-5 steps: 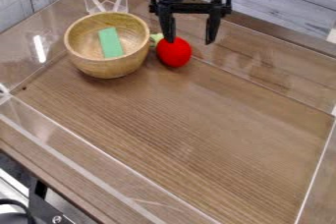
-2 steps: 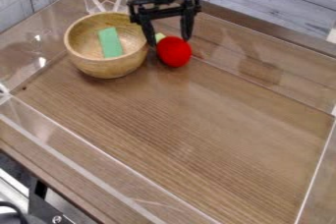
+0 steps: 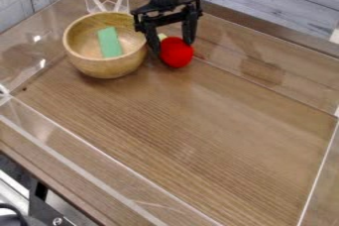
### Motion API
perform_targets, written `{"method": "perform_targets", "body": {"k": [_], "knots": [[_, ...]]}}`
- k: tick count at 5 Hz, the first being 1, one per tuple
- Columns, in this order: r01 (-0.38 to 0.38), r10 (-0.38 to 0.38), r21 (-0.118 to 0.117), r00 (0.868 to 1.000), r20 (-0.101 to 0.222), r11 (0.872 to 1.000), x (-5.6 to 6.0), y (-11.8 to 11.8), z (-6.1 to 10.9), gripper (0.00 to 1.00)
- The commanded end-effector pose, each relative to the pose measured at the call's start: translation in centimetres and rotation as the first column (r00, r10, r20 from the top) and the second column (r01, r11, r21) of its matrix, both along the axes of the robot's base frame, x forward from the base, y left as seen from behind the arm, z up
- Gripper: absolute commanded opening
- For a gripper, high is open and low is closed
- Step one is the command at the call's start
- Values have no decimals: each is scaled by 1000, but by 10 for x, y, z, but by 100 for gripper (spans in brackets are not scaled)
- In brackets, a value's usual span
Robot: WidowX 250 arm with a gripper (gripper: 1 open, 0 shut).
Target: Move the red object to the right side of the table
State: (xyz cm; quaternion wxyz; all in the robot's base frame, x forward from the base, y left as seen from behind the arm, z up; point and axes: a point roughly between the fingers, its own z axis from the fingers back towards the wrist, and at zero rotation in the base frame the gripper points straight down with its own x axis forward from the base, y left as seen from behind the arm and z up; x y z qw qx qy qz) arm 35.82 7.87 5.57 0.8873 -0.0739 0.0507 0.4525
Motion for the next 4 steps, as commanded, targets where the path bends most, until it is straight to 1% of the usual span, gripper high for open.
{"method": "perform_targets", "body": {"k": [1,2,3,4], "knots": [[-24,24,0,999,33,1000,13,-12,5,100],[-38,38,-8,999,37,999,18,-24,2,100],[-52,52,-12,998,41,999,19,-29,0,100],[-69,70,-8,997,42,998,17,-29,-4,100]]}}
